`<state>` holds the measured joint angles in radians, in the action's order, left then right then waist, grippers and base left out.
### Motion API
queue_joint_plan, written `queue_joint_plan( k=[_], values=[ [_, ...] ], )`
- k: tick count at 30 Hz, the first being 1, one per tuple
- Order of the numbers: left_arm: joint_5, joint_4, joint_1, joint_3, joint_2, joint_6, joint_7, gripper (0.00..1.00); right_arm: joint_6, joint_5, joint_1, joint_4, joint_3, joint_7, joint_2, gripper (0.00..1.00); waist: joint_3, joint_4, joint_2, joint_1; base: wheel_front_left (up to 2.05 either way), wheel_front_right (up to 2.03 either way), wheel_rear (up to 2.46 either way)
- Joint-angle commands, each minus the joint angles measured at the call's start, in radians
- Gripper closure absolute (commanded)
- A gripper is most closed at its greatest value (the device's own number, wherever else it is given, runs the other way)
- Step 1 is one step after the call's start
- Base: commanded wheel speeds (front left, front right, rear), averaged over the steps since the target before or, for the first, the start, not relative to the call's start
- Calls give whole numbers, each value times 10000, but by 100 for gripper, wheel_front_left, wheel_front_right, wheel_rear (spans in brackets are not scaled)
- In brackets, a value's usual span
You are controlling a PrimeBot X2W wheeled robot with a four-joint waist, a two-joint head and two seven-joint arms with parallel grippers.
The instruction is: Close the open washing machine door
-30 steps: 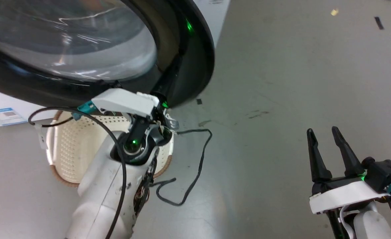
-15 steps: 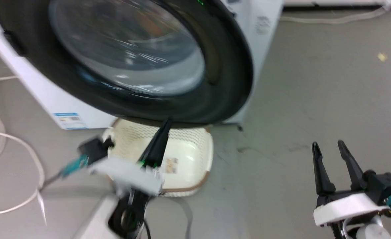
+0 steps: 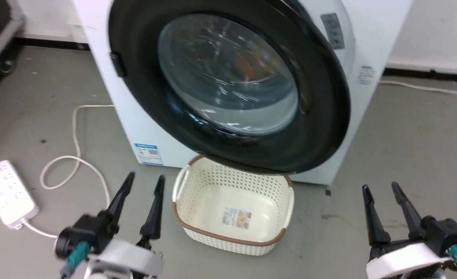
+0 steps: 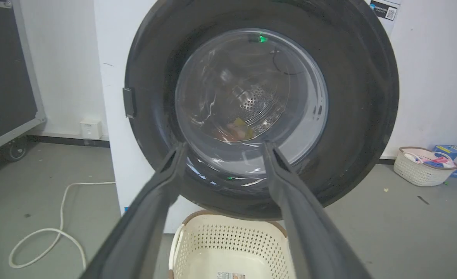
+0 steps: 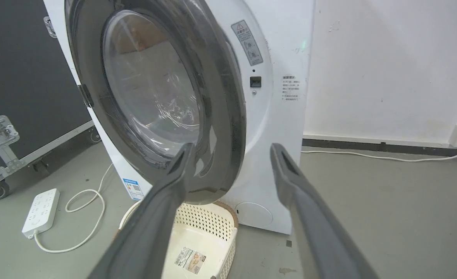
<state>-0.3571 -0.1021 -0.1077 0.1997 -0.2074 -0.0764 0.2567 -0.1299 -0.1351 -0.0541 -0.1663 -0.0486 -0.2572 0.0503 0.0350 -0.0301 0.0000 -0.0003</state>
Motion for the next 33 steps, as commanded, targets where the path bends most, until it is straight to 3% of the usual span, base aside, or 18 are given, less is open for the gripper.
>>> queue_joint_plan(
  k=[1, 5, 13, 15, 22, 25, 33],
  values=[
    [648, 191, 416, -391, 205, -40, 49, 0, -8, 17, 213, 4, 18, -46, -1, 0, -188, 260, 0, 3, 0, 0, 0],
    [1485, 349, 955, -930, 676, -86, 50, 0, -8, 15, 330, -24, 93, -46, -1, 0, -245, 356, 0, 3, 0, 0, 0],
    [2612, 373, 1183, -1141, 926, -166, 50, 0, -8, 18, 423, -298, 265, -46, -1, 0, -115, 501, 0, 3, 0, 0, 0],
    [2666, 376, 1125, -1197, 992, -195, 50, 0, -8, 158, 361, -226, 273, -46, -1, 100, 13, 557, 0, 3, 0, 0, 0],
    [2868, 427, 858, -1199, 1134, -273, 50, 0, -8, 872, -102, 30, 691, -46, 133, 100, 703, 855, 0, 3, 0, 0, 0],
    [2939, 443, 615, -1131, 1201, -310, 51, 0, -8, 918, -681, -94, 1130, -46, 600, 100, 1205, 1072, 0, 3, 0, 0, 0],
    [3047, 623, 10, -900, 1397, -318, 51, 0, -8, -275, -2997, -1027, 2097, -46, 2331, 100, 2428, 1662, 0, 3, 0, 0, 0]
  ],
)
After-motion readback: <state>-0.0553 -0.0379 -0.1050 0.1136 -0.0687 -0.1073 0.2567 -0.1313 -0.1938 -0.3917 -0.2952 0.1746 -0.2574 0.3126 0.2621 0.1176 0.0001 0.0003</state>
